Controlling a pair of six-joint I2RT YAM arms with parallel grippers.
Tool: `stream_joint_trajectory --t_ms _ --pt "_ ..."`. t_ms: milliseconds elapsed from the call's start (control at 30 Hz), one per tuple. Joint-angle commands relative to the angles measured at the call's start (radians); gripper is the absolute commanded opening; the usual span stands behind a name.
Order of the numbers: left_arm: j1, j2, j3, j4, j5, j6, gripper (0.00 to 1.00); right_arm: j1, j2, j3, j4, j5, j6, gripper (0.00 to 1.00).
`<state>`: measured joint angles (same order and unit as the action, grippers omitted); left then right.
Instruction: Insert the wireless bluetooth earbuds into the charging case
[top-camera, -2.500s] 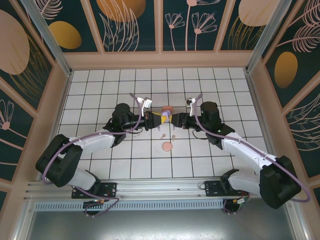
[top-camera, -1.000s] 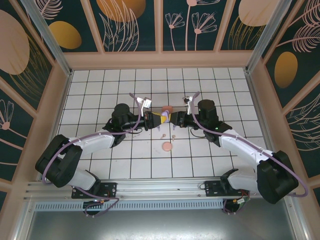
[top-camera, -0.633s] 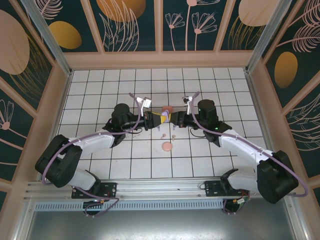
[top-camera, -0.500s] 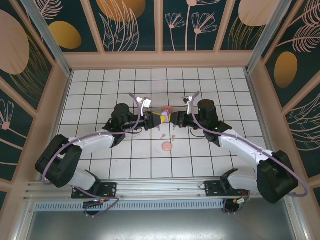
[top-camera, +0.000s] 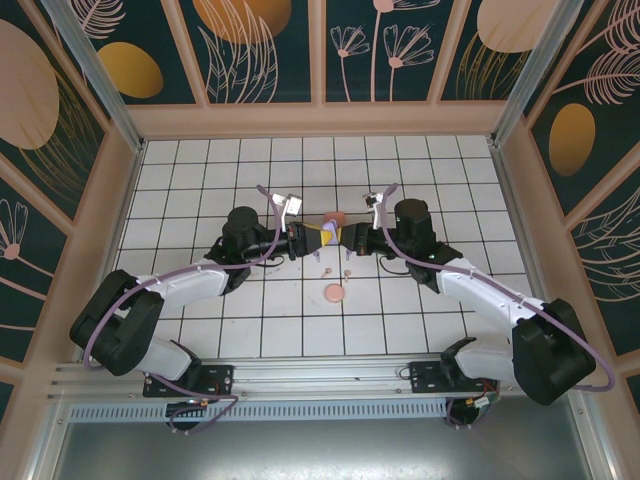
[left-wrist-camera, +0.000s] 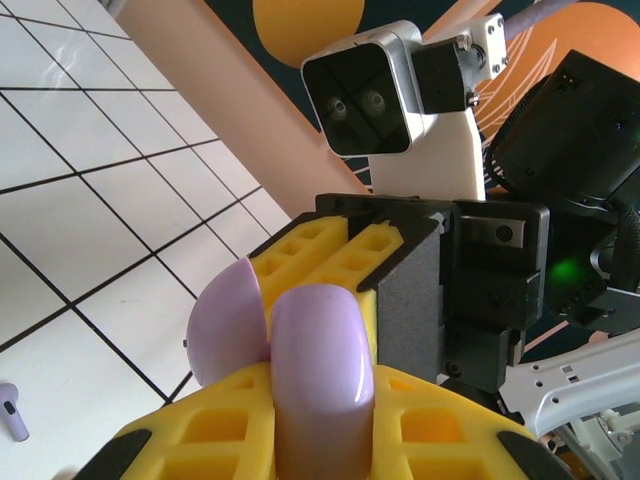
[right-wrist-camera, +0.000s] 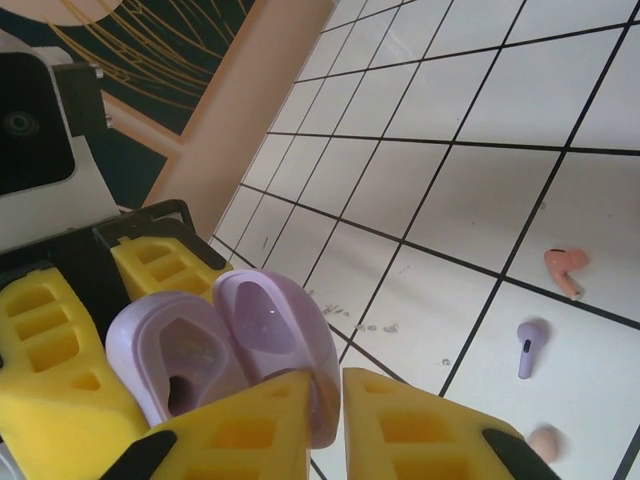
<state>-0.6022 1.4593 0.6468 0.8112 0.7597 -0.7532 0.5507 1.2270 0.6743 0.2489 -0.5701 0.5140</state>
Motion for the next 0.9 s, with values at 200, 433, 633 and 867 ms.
stream_joint_trajectory --t_ms 200,433,633,867 --pt "-0.011 -0.030 -0.002 0.103 0.055 -0.009 0.00 0.011 0.037 0.032 0.014 -0.027 0.004 0.15" --pt "-0.011 -0.030 -0.003 0.108 0.056 -0.012 0.00 0.012 0.039 0.043 0.009 -0.032 0.001 0.00" --pt "-0.010 -0.026 -0.004 0.082 0.022 -0.006 0.18 0.012 0.023 0.047 -0.005 -0.002 0.005 0.00" --pt "-0.011 -0.094 -0.017 -0.068 -0.169 0.080 0.78 0.011 0.002 0.078 -0.150 0.118 -0.040 0.00"
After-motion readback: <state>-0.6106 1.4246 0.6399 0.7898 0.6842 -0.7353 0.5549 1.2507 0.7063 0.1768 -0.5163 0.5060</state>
